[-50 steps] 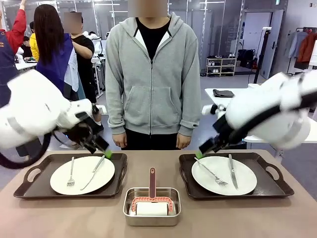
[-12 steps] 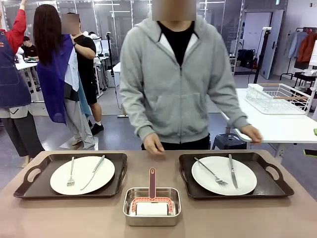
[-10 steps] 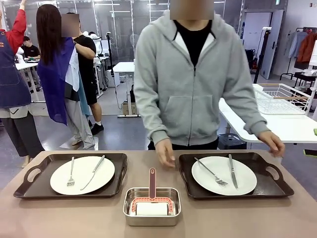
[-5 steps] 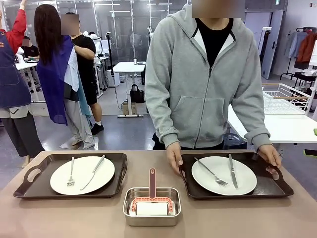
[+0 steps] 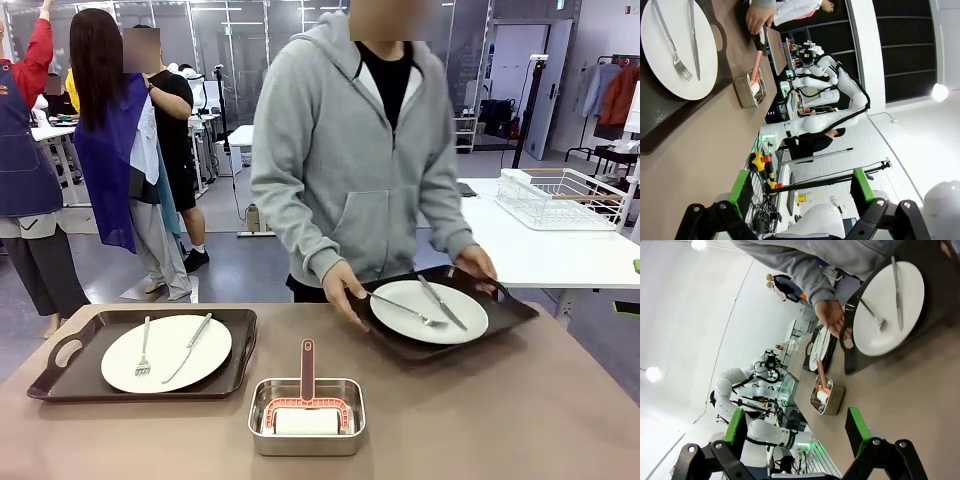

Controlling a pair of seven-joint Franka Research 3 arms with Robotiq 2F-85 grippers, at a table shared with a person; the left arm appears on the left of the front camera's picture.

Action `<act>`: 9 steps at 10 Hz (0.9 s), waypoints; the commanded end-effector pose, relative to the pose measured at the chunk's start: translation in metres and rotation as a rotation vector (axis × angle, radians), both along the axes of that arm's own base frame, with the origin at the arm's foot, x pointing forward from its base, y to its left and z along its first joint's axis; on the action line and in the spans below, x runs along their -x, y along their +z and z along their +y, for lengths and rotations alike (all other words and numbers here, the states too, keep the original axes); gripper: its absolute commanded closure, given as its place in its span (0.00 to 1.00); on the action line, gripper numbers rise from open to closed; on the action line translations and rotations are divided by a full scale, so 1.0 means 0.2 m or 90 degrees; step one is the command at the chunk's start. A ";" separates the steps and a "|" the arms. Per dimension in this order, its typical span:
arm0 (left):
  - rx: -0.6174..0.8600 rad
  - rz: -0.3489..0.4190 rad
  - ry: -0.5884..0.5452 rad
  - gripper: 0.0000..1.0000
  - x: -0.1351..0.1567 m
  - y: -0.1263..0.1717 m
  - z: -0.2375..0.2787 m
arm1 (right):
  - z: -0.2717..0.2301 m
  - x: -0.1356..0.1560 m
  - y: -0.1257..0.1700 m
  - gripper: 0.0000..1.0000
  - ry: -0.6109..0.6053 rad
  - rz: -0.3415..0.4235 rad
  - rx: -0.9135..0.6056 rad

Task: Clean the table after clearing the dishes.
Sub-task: When the left (or right) Handle tray is removed, use the left hand (or right hand) to clean the left (or right) side of the table with the Lint Roller.

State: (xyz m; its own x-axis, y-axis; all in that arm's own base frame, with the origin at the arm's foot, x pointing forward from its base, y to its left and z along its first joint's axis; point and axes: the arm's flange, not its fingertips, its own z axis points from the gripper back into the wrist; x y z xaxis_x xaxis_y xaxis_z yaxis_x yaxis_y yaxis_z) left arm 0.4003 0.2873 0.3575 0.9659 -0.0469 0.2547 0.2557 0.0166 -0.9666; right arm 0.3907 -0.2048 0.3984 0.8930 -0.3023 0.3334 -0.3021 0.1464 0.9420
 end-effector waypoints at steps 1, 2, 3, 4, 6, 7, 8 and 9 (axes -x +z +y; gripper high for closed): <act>0.005 -0.004 0.003 0.00 0.02 0.00 0.01 | 0.00 0.01 0.01 0.00 0.008 -0.002 -0.001; 0.005 -0.004 0.003 0.00 0.02 0.00 0.01 | 0.00 0.01 0.01 0.00 0.008 -0.002 -0.001; 0.005 -0.004 0.003 0.00 0.02 0.00 0.01 | 0.00 0.01 0.01 0.00 0.008 -0.002 -0.001; 0.005 -0.004 0.003 0.00 0.02 0.00 0.01 | 0.00 0.01 0.01 0.00 0.008 -0.002 -0.001; 0.005 -0.004 0.003 0.00 0.02 0.00 0.01 | -0.02 -0.04 0.07 0.00 -0.033 0.013 0.019; 0.005 -0.004 0.003 0.00 0.02 0.00 0.01 | 0.04 -0.09 0.21 0.00 -0.036 -0.009 0.070; 0.005 -0.004 0.003 0.00 0.02 0.00 0.01 | 0.17 -0.17 0.36 0.00 -0.022 -0.035 0.157; 0.005 -0.004 0.003 0.00 0.02 0.00 0.01 | 0.37 -0.27 0.54 0.00 0.013 -0.073 0.239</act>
State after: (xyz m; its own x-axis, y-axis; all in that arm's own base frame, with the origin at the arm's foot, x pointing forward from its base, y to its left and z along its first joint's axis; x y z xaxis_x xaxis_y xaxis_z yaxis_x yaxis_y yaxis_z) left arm 0.4005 0.2869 0.3574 0.9660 -0.0477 0.2541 0.2552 0.0166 -0.9668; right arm 0.4281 -0.1736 0.4733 0.8446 -0.2251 0.4857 -0.3941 0.3528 0.8487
